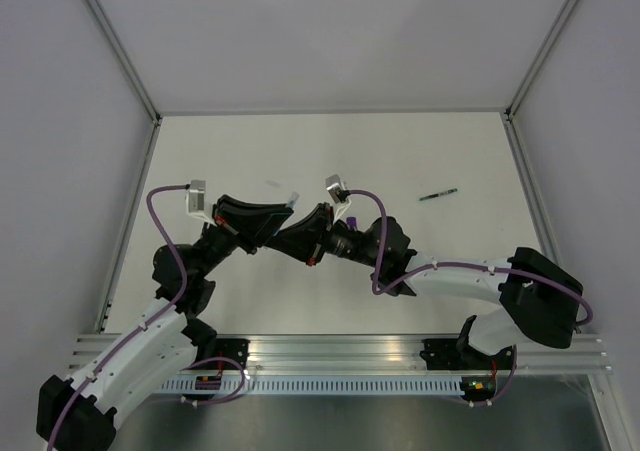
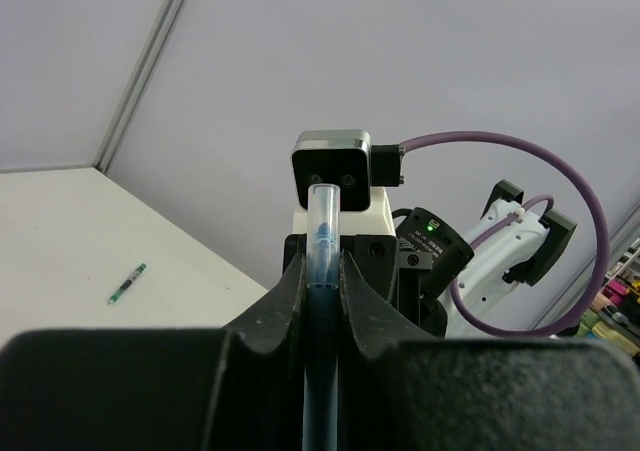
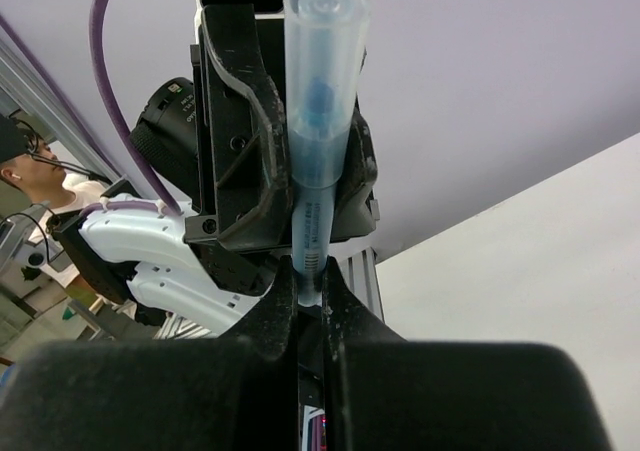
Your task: Insert the pens into the pen caps
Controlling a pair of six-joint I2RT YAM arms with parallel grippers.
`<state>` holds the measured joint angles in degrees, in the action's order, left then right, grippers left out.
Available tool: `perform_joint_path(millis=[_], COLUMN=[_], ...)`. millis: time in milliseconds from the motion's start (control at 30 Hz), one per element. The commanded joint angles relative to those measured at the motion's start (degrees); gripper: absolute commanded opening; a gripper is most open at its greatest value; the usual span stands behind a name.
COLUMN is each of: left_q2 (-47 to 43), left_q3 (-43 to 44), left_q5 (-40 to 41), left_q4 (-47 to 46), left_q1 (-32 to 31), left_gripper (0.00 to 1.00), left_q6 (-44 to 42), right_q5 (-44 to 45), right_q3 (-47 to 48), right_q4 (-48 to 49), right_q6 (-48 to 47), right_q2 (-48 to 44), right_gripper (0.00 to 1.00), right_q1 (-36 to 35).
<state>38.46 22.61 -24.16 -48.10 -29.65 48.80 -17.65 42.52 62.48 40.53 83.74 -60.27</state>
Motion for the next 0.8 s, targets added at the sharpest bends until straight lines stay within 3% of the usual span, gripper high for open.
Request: perform_joint_path(millis=[0,133,233,433,767], left_q2=[-1.1,-1.5,-1.7,-1.8,-3.4], left_q3=[0.1,0.7,1.8,3.4,5.0], left_q5=[-0.4,-1.0,-2.0,-4.2,-7.5], left_q4=[1.1,2.0,3.7,5.9,11.6], left_q1=[0.1,0.2,0.1,0.1,0.1], left_gripper=[0.20,0.35,0.40,0.41,0.33], left_q6=[-1.8,-2.3,-3.4,-4.9,-8.9], right_q5=[-1.8,-2.6,-3.3,-4.0,-4.9], right_q3=[0.3,1.1,2.0,4.0,4.5], right_q4=[0.6,-3.1,-6.7,-13.6,-22.8], right_q6=[-1.3,-1.4,-1.4,-2.1,-5.8], right_q2=[-3.5,-4.1,-4.4,-4.1,-6.2], right_gripper=[0.00,0.00,0.00,0.00,0.00], right_q1=[-0.1,0.0,0.0,-0.1,0.0])
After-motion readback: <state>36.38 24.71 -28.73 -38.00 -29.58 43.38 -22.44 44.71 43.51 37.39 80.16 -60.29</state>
